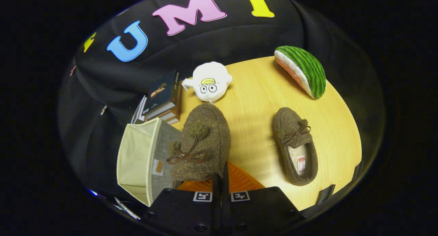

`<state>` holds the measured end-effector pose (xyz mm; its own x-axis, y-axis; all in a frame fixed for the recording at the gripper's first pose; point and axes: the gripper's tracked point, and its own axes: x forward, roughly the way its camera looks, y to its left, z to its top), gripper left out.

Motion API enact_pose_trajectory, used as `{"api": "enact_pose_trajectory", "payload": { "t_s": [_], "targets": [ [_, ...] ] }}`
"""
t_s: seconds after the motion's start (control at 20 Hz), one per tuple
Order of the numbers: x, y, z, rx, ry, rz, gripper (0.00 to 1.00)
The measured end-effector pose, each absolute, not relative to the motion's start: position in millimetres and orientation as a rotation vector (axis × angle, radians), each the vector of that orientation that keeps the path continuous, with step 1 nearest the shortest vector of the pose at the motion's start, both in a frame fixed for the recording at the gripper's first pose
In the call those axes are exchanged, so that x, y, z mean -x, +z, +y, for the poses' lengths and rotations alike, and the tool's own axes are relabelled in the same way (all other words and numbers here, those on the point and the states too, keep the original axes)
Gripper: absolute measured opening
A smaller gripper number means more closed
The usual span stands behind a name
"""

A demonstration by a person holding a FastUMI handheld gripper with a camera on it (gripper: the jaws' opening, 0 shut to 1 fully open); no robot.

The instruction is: Open the storage box then place both shoes into the box .Put the left shoe in first, then the right shoe, with the right side of both shoes facing outward in a uniform manner.

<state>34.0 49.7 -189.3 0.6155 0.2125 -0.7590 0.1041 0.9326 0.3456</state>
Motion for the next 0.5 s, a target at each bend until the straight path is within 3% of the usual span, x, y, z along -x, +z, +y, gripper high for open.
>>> {"api": "enact_pose_trajectory", "payload": {
  "t_s": [0.5],
  "targets": [
    [-50.0,-101.7,175.4,-0.584,0.203,0.803,0.05]
  ]
}}
